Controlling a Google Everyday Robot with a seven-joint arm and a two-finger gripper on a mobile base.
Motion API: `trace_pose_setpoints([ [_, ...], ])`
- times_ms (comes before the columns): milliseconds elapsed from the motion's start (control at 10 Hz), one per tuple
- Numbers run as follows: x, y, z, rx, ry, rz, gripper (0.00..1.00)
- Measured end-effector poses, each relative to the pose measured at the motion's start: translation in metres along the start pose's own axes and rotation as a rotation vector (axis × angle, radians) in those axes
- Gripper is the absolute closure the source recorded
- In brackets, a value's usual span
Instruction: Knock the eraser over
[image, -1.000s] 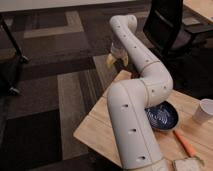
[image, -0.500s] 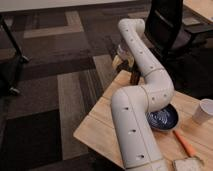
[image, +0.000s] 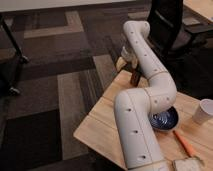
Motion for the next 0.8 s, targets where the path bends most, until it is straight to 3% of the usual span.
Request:
trace_pose_setpoints([
  [300,0.0095,0.0037,-0.0102,-0.015,0.029,0.016,0.35],
  [800,0.0101,0.0036,-0.0106,-0.016,0.031,0.017,0.35],
])
